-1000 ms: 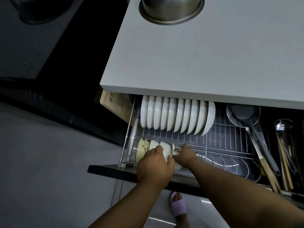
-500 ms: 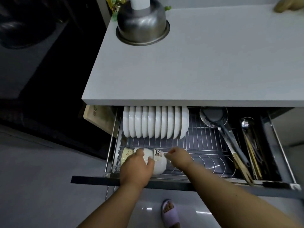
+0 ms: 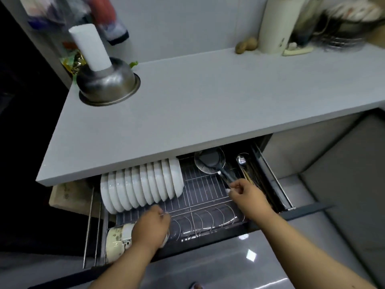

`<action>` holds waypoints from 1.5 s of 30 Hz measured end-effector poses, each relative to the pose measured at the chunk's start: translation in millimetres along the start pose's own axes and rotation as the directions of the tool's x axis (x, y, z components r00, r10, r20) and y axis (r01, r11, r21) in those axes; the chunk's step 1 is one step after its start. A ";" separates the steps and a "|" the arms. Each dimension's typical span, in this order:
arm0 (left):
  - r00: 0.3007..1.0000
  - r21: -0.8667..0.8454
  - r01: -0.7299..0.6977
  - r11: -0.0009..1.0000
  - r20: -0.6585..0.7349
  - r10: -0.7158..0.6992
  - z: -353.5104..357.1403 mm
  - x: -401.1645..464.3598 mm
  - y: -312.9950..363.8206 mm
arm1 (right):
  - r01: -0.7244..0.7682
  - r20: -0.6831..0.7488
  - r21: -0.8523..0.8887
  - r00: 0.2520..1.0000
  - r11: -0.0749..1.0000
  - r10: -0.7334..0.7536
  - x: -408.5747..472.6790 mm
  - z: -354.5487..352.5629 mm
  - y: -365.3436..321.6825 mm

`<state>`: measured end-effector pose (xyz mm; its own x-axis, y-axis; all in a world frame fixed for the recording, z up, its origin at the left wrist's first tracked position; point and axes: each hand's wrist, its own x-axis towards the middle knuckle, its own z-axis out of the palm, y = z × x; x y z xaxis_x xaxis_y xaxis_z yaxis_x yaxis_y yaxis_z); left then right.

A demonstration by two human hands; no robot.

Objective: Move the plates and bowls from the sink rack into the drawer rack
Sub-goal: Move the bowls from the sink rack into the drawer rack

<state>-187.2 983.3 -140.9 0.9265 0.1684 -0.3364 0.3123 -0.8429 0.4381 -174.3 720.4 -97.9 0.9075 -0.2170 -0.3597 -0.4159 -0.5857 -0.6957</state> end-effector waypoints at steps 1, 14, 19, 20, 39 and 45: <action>0.998 -0.030 -0.054 0.998 0.014 0.055 5.5 -1.5 22.3 | -0.005 -0.034 0.011 0.999 1.000 0.005 -2.4 -13.3 6.2; 0.860 -0.096 -0.483 0.870 0.133 0.492 92.5 -58.6 261.8 | -0.062 -0.329 0.171 0.937 0.983 0.117 -44.0 -195.8 112.0; 0.810 -0.049 -0.566 0.823 0.154 0.566 134.0 -77.8 340.0 | -0.082 -0.423 0.218 0.890 0.972 0.170 -56.5 -265.7 169.2; 0.792 -0.035 -0.592 0.805 0.163 0.589 143.0 -82.7 356.6 | -0.088 -0.440 0.223 0.880 0.971 0.181 -58.8 -280.1 181.2; 0.384 0.008 -0.916 0.401 0.300 0.873 286.4 -143.0 577.9 | -0.273 -0.566 0.389 0.682 0.880 0.462 -97.9 -432.6 341.3; 0.363 0.037 -0.926 0.376 0.363 0.858 309.6 -124.7 646.4 | -0.319 -0.595 0.395 0.626 0.862 0.504 -81.8 -464.7 360.7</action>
<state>-165.9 259.2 -73.9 0.5279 -0.8479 -0.0492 -0.7483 -0.4917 0.4452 -370.8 164.0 -30.5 0.3941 -0.8956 -0.2065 -0.6710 -0.1268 -0.7305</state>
